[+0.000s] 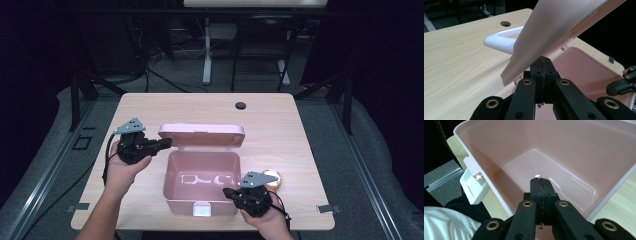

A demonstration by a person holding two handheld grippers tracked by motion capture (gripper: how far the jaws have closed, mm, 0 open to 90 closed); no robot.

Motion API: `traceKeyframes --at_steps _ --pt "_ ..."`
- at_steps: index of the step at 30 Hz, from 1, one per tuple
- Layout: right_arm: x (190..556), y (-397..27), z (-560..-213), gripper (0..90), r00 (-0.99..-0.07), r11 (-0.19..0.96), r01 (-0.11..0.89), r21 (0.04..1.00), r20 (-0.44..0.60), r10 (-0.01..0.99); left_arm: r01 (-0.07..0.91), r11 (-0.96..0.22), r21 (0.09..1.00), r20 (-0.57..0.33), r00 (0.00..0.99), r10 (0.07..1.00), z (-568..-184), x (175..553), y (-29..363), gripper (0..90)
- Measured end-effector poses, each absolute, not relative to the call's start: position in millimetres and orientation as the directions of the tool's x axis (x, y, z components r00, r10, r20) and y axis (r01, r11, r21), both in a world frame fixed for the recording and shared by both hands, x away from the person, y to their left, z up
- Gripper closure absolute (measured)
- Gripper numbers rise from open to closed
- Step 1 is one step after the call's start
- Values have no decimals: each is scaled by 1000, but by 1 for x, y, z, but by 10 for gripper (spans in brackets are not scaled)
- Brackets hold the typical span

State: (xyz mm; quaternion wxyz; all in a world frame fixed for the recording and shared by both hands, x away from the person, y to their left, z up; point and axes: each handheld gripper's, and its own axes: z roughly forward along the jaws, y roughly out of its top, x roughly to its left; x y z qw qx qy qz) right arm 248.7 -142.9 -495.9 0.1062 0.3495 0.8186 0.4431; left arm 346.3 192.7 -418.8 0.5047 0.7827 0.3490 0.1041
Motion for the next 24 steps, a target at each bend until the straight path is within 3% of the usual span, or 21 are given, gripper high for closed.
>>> traceKeyframes --at_steps 24 --pt "249 -143 -497 900 -733 361 476 802 135 666 465 -256 848 -169 693 701 -435 358 194 897"
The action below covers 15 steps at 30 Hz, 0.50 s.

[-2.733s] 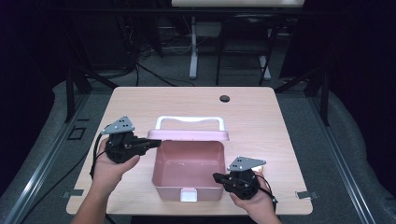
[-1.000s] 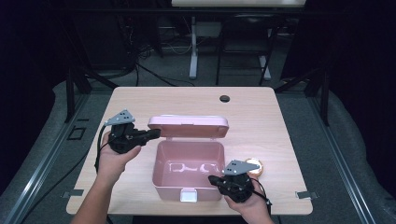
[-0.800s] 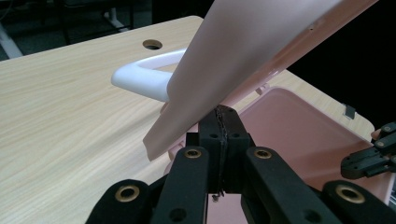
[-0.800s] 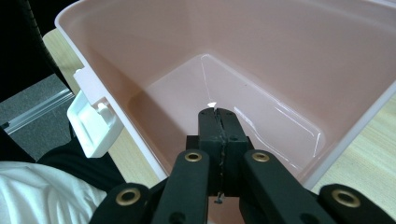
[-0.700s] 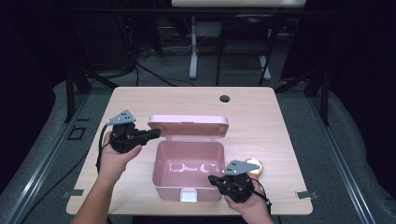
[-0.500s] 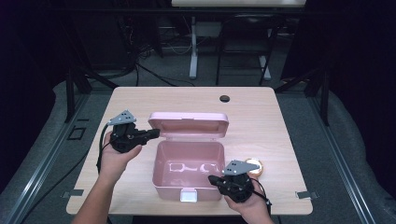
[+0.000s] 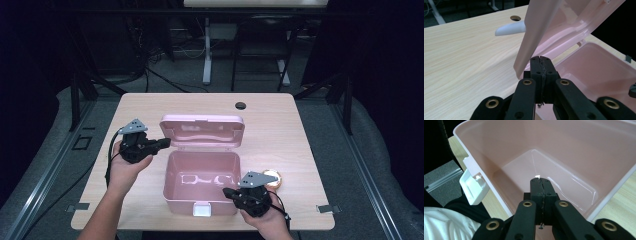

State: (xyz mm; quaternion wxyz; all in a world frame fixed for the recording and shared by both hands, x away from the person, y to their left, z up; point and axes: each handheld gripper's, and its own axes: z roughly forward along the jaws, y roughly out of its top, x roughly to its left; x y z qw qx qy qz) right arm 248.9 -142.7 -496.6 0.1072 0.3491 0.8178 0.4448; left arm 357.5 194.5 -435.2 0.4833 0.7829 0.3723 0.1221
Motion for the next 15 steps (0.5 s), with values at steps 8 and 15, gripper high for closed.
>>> traceKeyframes --at_steps 8,15 --pt "249 -143 -497 900 -733 359 476 803 136 667 474 -254 843 -170 682 711 -440 361 197 897" --pt "248 -143 -497 900 -732 357 473 805 134 668 493 -261 830 -168 667 726 -448 365 196 896"
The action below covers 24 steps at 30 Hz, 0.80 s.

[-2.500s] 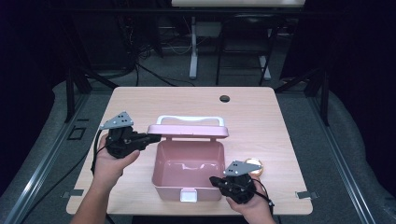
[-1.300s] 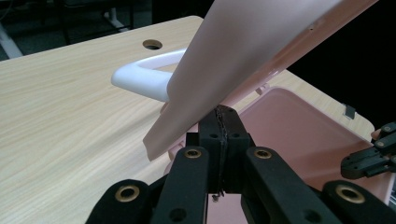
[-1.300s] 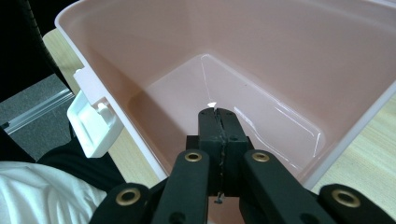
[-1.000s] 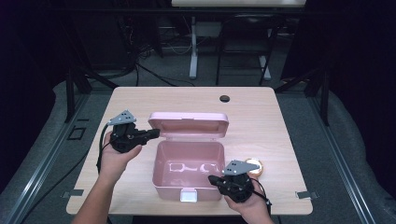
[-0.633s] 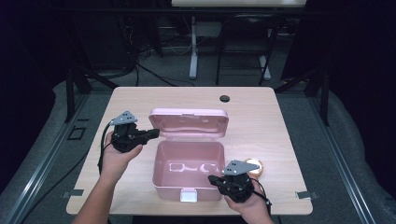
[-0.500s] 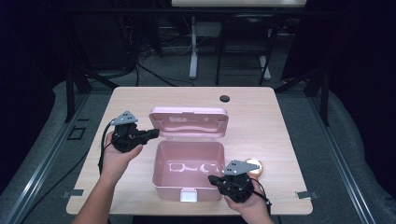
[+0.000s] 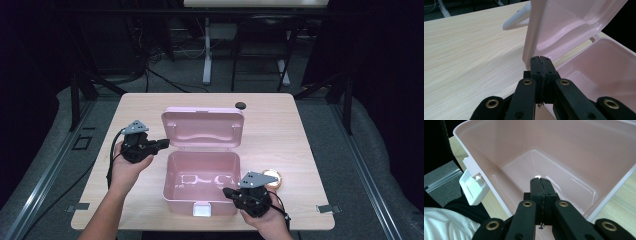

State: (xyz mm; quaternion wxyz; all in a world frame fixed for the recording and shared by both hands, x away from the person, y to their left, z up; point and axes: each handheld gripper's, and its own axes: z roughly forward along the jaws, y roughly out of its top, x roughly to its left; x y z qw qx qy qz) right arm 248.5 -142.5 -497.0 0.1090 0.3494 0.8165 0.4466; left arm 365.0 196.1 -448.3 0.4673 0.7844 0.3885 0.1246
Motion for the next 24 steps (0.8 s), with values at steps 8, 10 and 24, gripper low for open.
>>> traceKeyframes --at_steps 8,10,24 --pt "249 -143 -497 900 -734 356 471 807 134 666 518 -285 807 -176 671 721 -458 366 191 883" --pt "249 -143 -497 900 -734 356 471 807 135 665 529 -294 796 -179 669 721 -462 367 190 876" --pt "248 -143 -498 900 -736 356 463 812 128 665 534 -292 793 -183 667 722 -469 368 189 893"
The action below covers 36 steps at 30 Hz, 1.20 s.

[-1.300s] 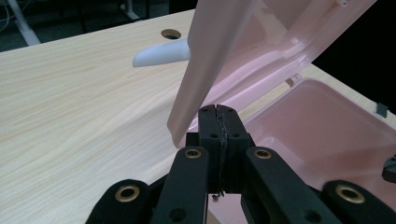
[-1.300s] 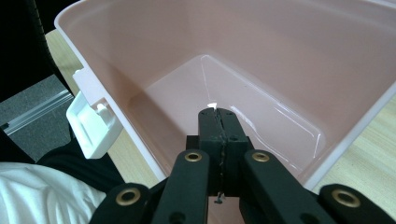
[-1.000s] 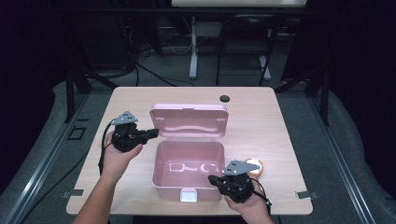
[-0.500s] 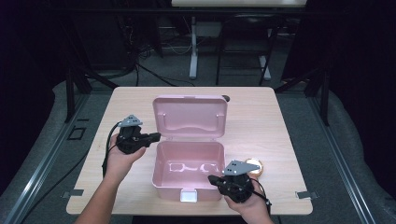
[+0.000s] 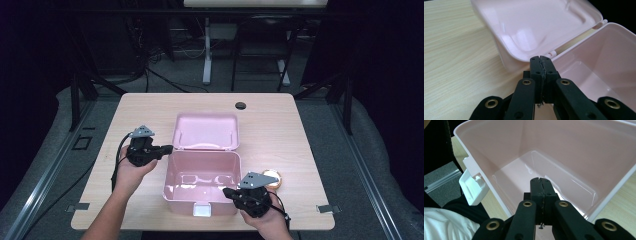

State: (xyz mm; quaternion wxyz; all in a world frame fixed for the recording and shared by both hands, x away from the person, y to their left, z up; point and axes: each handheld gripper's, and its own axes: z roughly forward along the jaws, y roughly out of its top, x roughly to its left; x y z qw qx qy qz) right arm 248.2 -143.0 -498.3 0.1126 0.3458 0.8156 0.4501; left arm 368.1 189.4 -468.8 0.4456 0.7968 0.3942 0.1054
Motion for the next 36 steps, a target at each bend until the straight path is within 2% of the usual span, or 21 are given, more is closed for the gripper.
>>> traceKeyframes --at_steps 16,26,36 --pt "248 -143 -499 900 -733 350 464 814 131 667 529 -296 795 -174 667 724 -469 366 188 895" --pt "248 -155 -486 898 -718 305 462 833 149 680 539 -277 795 -193 658 728 -469 366 192 886" --pt "252 -179 -473 819 -681 238 457 857 166 713 548 -265 793 -204 649 733 -468 365 198 826"
